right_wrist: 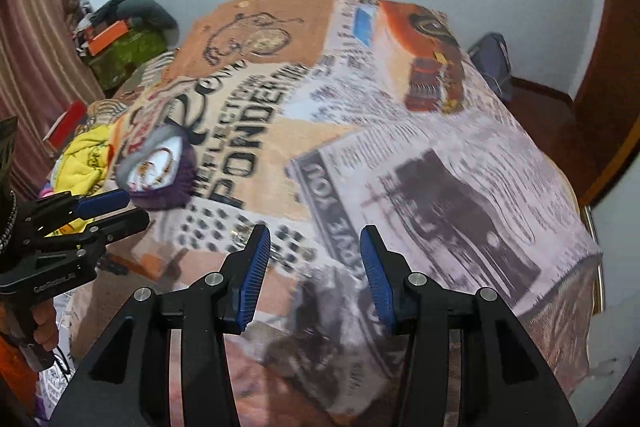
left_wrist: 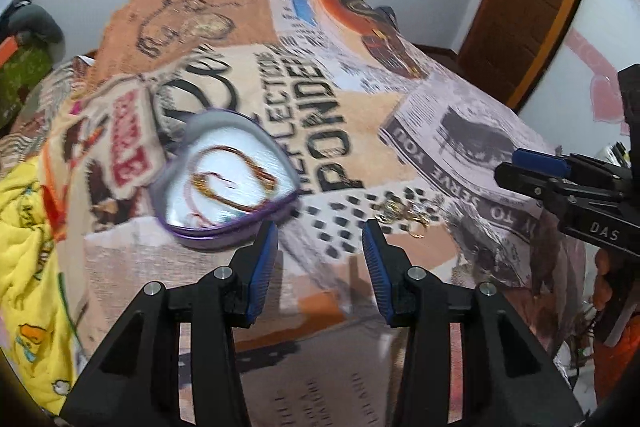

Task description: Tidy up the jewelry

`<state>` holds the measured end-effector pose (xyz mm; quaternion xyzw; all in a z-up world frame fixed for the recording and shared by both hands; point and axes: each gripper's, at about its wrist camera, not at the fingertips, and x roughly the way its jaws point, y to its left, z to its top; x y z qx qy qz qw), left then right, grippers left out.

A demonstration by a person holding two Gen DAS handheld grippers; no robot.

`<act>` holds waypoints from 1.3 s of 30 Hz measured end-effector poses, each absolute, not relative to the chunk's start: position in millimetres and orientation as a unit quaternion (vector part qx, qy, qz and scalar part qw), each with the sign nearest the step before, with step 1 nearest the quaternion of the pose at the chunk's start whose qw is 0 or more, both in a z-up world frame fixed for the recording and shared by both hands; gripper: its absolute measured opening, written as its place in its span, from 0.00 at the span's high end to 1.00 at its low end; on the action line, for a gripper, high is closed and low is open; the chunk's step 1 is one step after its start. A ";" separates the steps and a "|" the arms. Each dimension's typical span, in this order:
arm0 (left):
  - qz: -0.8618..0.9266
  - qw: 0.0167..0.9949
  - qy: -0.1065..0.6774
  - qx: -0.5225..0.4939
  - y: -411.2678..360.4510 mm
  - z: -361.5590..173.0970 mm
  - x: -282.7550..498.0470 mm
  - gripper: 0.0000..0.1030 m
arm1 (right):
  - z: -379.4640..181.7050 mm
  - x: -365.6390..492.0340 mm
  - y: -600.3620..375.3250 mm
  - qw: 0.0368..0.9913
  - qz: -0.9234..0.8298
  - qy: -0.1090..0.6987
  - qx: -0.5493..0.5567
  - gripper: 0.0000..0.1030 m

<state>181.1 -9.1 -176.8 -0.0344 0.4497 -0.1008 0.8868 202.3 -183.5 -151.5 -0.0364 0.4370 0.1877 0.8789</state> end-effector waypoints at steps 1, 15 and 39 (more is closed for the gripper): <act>-0.105 0.885 0.452 -0.033 -13.2 -179.2 183.2 0.58 | -154.5 202.5 -186.3 0.878 0.186 0.441 -0.036 0.58; -0.168 0.864 0.475 0.010 -64.3 -207.6 210.3 0.65 | -186.9 207.5 -202.4 0.855 0.190 0.483 -0.022 0.58; -0.171 0.865 0.469 0.052 -80.5 -215.8 230.2 0.80 | -200.8 223.2 -191.4 0.839 0.233 0.491 -0.015 0.58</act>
